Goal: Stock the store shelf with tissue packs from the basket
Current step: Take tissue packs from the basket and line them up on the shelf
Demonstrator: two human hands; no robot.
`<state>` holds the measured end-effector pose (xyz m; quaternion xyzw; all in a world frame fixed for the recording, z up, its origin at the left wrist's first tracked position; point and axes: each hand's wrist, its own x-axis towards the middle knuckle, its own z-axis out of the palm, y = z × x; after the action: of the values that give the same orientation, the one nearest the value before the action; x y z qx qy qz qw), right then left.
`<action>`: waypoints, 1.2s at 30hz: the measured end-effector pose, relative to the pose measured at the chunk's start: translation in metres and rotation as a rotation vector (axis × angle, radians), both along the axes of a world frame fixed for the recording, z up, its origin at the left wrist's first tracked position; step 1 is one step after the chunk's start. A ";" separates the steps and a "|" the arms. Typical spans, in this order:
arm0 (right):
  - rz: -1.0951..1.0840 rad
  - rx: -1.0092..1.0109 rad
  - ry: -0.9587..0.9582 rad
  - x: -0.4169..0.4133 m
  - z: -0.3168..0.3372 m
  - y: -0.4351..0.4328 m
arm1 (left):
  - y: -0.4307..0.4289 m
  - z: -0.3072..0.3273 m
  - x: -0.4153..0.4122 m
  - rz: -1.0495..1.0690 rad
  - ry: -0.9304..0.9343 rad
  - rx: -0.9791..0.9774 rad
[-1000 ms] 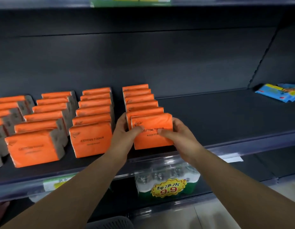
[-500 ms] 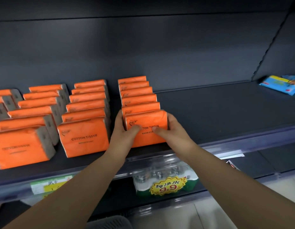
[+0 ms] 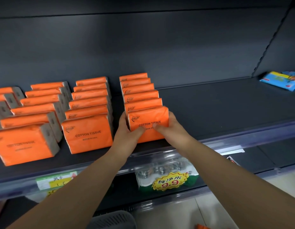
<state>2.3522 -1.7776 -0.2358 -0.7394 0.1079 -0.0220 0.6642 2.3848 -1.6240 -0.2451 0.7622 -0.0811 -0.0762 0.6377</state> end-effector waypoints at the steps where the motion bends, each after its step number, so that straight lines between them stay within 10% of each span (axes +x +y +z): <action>1: -0.008 -0.013 0.004 0.000 0.000 0.001 | 0.000 0.000 -0.001 0.000 -0.005 0.009; 19: -0.074 -0.157 -0.031 -0.021 0.028 -0.003 | 0.018 0.030 -0.024 -0.049 -0.286 0.232; 27: -0.080 -0.751 -0.040 -0.077 0.042 -0.021 | 0.006 0.045 -0.070 -0.096 -0.741 0.820; 36: -0.057 -1.162 0.095 -0.149 0.026 -0.065 | -0.037 0.022 -0.113 -0.250 -0.847 1.016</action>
<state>2.2029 -1.8426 -0.2098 -0.9795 0.1276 -0.0623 0.1430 2.2717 -1.6608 -0.2236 0.9165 -0.3660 0.1271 0.0995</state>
